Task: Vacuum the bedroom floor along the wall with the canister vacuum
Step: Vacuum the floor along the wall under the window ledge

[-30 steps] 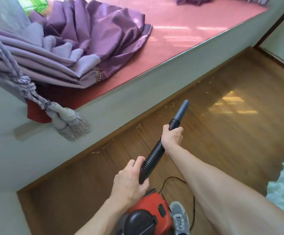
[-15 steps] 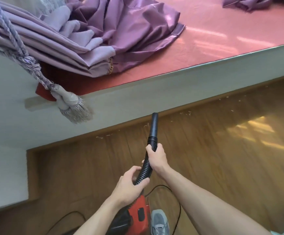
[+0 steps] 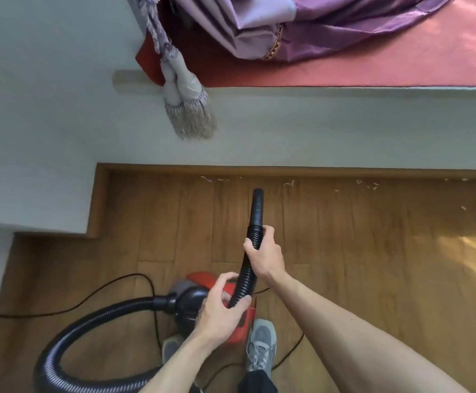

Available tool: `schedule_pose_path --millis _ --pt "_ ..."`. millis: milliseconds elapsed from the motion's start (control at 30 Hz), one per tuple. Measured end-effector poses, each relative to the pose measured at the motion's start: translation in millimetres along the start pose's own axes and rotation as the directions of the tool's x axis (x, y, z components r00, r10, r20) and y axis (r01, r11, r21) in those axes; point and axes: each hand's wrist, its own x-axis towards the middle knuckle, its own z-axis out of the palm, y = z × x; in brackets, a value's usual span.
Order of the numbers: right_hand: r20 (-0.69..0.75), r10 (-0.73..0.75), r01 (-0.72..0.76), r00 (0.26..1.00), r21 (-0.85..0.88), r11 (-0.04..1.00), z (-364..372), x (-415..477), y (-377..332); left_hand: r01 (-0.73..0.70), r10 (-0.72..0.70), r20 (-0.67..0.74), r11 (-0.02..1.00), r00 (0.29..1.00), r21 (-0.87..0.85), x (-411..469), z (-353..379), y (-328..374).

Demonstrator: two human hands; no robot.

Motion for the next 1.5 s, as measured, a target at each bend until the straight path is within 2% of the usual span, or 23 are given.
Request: schedule_pose_path --millis 133,400,567,667,767,800,867,900,967,1133,1233,1333,1500 --pt "0.059 -0.027 0.026 0.998 0.027 0.999 29.1 0.9 3.2 0.023 -0.024 -0.014 0.999 1.000 -0.040 8.8 -15.8 -20.5" --pt "0.153 -0.021 0.006 0.988 0.094 0.996 76.6 7.0 19.9 0.108 -0.114 -0.003 0.951 0.994 -0.291 38.2 -27.2 -43.2" --pt "0.172 0.028 -0.054 0.985 0.148 0.987 96.7 17.8 36.5 0.089 -0.103 -0.029 0.951 0.994 -0.296 55.5 -24.3 -65.4" --pt "0.193 0.090 -0.145 0.977 0.294 0.945 104.2 20.9 50.2 0.058 -0.075 -0.058 0.965 0.996 -0.255 63.9 -22.0 -80.9" --pt "0.169 0.248 -0.300 0.954 0.476 0.827 108.9 16.6 81.4 0.021 -0.039 -0.084 0.979 0.996 -0.205 69.9 -19.2 -92.6" --pt "0.129 0.316 -0.340 0.940 0.427 0.838 110.9 12.0 95.8 0.019 -0.038 -0.093 0.981 0.995 -0.193 71.9 -17.7 -96.3" --pt "0.052 0.398 -0.400 0.916 0.177 0.899 116.7 -2.3 127.8 0.013 -0.035 -0.123 0.985 0.992 -0.171 76.3 -13.9 -102.6" --pt "0.047 0.413 -0.415 0.910 0.074 0.907 120.2 -12.2 140.2 0.011 -0.034 -0.140 0.987 0.990 -0.159 78.4 -11.9 -104.8" --pt "0.091 0.396 -0.396 0.914 -0.027 0.918 130.4 -29.4 159.3 0.012 -0.036 -0.170 0.990 0.985 -0.142 83.0 -7.8 -108.1" --pt "0.234 0.366 -0.382 0.901 0.026 0.924 161.0 -47.5 179.1 -0.028 0.003 -0.215 0.993 0.977 -0.115 93.3 1.4 -113.9" --pt "0.292 0.400 -0.434 0.868 0.058 0.899 175.8 -46.4 185.8 -0.044 0.021 -0.207 0.994 0.978 -0.105 98.4 4.2 -119.0" --pt "0.277 0.427 -0.463 0.861 0.082 0.882 179.9 -47.1 188.0 -0.053 0.033 -0.191 0.993 0.981 -0.101 100.2 4.7 -122.0" --pt "0.182 0.404 -0.432 0.896 0.154 0.889 200.6 -46.4 212.2 -0.048 0.030 -0.174 0.994 0.984 -0.099 101.7 1.9 -127.3"
